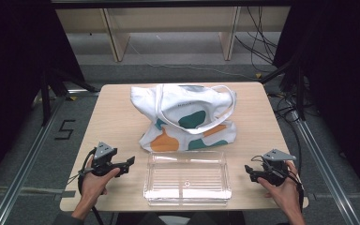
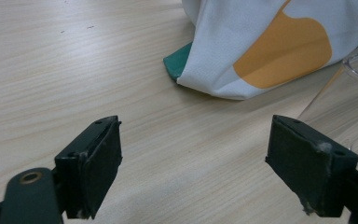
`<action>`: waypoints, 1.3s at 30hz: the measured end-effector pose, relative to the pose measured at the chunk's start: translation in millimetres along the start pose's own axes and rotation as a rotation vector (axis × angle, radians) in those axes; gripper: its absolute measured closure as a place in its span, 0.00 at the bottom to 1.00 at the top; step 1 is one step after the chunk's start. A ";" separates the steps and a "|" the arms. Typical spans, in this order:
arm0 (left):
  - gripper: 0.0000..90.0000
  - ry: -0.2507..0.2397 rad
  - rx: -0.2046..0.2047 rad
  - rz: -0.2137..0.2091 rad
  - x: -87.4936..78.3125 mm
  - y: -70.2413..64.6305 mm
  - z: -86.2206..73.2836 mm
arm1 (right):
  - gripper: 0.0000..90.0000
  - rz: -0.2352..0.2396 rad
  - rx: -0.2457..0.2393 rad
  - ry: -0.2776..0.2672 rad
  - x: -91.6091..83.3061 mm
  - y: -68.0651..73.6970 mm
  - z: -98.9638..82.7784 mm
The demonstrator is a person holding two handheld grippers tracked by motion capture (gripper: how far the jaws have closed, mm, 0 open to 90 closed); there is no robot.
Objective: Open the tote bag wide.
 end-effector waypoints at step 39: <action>0.19 -0.017 -0.002 -0.007 1.1 -0.1 1.4 | 0.44 0.069 -0.063 -0.234 -51.4 -31.9 128.8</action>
Point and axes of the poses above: each handheld gripper's, and its own axes: x roughly forward along the jaws, z roughly out of its top, y roughly to its left, the point moved 1 cm from there along x, roughly forward along the jaws, and after that the axes turned 6 degrees about -x, right-handed, at the moved point
